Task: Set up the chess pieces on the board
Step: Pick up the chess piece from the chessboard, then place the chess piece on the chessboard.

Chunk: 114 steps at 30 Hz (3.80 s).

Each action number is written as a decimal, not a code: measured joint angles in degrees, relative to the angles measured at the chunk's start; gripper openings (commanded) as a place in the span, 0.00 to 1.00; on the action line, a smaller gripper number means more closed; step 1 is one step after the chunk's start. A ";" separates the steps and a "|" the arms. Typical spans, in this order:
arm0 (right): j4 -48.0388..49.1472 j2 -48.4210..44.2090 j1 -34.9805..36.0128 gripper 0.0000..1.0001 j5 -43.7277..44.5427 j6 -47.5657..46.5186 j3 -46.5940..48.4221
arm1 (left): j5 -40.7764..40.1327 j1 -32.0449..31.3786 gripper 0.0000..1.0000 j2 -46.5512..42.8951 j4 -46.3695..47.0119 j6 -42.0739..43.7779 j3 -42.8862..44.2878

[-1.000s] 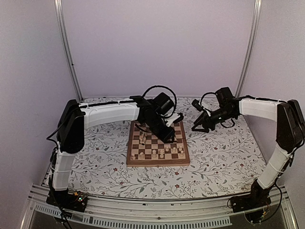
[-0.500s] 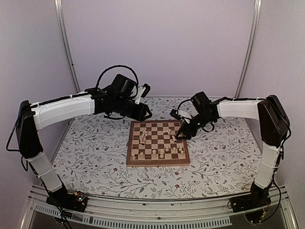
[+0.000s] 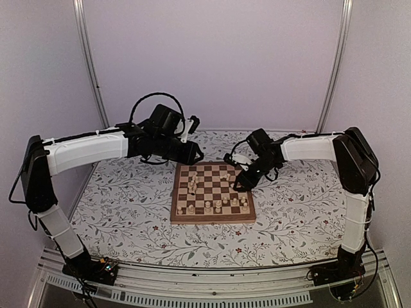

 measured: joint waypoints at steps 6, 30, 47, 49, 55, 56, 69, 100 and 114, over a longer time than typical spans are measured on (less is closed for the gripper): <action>-0.24 0.20 0.50 0.43 1.05 0.52 0.00 | 0.07 0.00 0.35 0.00 0.31 -0.44 -0.33; 3.28 -1.81 0.83 0.06 4.44 -1.11 -3.82 | 0.02 0.13 0.35 0.15 0.70 -0.63 -1.01; 2.86 -16.46 0.02 0.03 -15.52 -3.74 -6.32 | 20.63 1.73 0.42 4.76 30.29 -13.88 -10.45; 2.84 -16.57 0.02 0.03 -17.46 -3.80 -6.32 | 22.95 1.60 0.43 5.90 33.62 -15.52 -10.82; 2.80 -16.57 0.02 0.04 -20.15 -3.96 -6.36 | 27.15 0.37 0.44 8.55 38.40 -18.69 -10.86; 2.80 -16.57 0.02 0.04 -20.24 -3.96 -6.36 | 27.54 0.11 0.45 8.90 38.77 -19.10 -10.86; 2.54 -16.57 0.00 0.05 -21.16 -3.96 -6.40 | 32.15 -0.96 0.25 12.55 39.87 -23.32 -9.27; 2.12 -24.74 -18.40 0.54 -27.04 -5.11 -9.70 | 15.56 -7.80 0.12 13.44 6.14 2.49 10.10; 1.88 -23.47 -18.47 0.54 -25.22 -6.14 -10.62 | 1.38 -16.31 0.12 25.66 -14.56 16.17 22.82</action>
